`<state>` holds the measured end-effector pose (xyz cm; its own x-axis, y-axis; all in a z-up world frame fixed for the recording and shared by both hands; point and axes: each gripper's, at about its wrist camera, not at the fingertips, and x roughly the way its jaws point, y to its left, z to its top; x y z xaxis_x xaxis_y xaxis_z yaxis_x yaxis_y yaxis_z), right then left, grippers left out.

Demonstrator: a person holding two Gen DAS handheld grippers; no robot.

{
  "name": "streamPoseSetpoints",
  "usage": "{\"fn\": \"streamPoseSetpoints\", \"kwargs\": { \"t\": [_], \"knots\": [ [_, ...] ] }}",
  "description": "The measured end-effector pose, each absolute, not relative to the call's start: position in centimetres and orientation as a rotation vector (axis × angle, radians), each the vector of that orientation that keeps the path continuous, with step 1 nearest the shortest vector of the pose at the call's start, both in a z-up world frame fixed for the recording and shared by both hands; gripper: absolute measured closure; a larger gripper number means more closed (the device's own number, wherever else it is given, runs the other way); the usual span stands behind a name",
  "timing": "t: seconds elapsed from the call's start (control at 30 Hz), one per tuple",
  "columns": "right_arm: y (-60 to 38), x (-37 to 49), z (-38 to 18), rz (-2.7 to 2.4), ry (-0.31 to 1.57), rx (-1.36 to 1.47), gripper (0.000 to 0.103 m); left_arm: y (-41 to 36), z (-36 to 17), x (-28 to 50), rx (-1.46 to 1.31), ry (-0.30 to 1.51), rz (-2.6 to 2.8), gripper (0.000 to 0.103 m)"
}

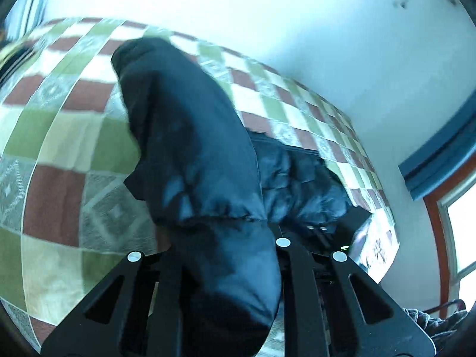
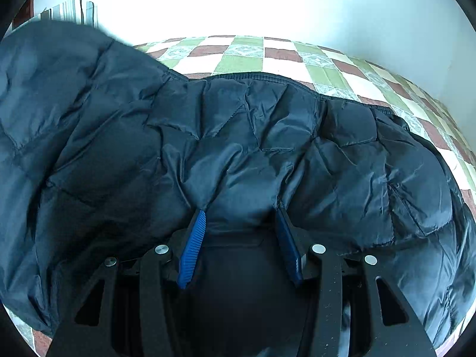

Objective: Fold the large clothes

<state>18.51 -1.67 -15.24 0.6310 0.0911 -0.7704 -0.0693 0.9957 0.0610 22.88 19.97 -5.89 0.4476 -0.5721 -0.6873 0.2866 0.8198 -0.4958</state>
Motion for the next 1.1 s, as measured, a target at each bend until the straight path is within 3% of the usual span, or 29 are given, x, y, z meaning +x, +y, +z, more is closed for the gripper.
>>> {"fn": "streamPoseSetpoints", "kwargs": {
  "t": [0.47,1.1],
  "knots": [
    [-8.5,16.4,-10.6,0.045,0.79,0.089,0.055,8.7,-2.9,21.4,-0.092,0.965,-0.413,0.087],
    [-24.9,10.1,-13.1,-0.213,0.838,0.161,0.049,-6.3,-8.8,20.3,0.024,1.042,-0.431,0.087]
  ]
}}
